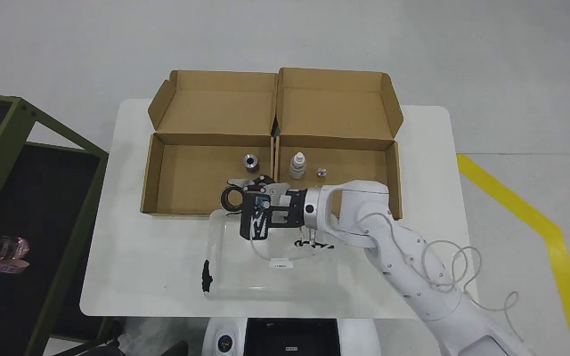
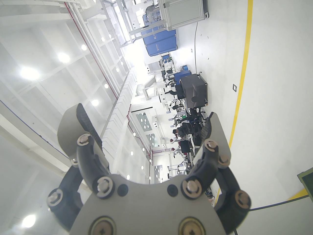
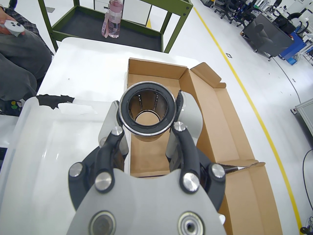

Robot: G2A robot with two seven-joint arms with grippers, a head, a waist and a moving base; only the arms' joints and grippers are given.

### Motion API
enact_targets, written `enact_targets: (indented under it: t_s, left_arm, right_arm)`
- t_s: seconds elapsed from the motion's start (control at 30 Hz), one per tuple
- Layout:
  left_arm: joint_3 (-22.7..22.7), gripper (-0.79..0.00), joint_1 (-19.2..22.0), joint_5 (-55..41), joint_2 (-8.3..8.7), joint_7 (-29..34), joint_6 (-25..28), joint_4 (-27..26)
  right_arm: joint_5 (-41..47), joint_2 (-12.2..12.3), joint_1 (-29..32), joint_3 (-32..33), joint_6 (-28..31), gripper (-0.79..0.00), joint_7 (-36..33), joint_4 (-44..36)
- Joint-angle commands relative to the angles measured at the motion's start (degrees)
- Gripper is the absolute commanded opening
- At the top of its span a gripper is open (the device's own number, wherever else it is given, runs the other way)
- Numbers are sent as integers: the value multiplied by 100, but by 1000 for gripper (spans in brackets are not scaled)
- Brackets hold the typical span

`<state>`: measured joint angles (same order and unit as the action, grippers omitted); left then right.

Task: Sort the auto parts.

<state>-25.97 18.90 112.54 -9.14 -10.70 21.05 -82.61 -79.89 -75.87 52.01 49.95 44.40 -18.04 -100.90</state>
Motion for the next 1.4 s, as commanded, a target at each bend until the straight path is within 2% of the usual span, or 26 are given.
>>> enact_targets:
  t_s: [0.0, 0.77, 1.37]
  left_arm:
    - [0, 0, 0, 0, 0, 0, 0, 0]
    - [0, 0, 0, 0, 0, 0, 0, 0]
    - [0, 0, 0, 0, 0, 0, 0, 0]
  right_arm:
    - [36, -17, -78, -24, -50, -785, 3, 92]
    - [441, -382, -1141, -725, -455, -785, -192, 1956]
    - [740, -709, -1657, -1219, -455, -785, -512, 3115]
